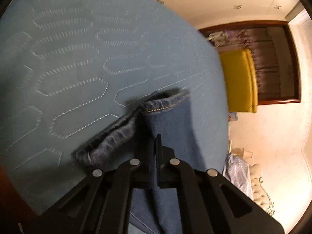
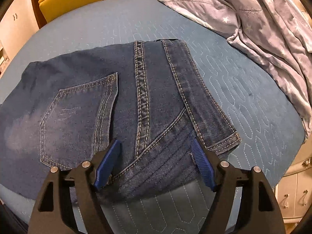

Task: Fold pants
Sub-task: 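Lower the jeans onto the bed and open both grippers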

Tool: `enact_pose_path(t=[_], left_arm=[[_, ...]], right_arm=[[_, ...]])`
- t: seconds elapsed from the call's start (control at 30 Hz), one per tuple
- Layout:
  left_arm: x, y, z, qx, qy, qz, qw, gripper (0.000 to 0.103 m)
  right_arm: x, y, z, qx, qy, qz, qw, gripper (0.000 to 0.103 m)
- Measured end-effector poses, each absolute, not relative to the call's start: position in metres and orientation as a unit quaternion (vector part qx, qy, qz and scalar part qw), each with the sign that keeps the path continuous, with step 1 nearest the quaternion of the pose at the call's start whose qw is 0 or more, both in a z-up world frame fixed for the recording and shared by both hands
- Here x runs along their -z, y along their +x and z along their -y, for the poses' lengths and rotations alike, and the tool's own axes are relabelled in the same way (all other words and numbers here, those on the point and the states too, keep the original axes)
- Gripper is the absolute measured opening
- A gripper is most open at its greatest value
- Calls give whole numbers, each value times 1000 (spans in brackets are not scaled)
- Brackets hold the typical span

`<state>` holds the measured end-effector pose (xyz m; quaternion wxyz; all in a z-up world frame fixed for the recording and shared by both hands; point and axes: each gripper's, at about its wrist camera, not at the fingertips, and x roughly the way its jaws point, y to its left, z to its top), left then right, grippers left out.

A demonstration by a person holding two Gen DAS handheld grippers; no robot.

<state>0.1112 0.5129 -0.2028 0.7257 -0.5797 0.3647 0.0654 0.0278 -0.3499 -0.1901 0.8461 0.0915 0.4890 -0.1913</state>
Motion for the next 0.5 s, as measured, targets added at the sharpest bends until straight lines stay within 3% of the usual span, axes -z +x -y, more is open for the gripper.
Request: enact_pose_path(t=[0.13,0.5], left_arm=[[168,66,-508,-81,-579,-332,740,1],[217,52,-517,-106,-609,-355,701,1]], right_arm=[[192,25,348,180,79,-489,850,73],[189,23,356,160,82,-496,850,74]])
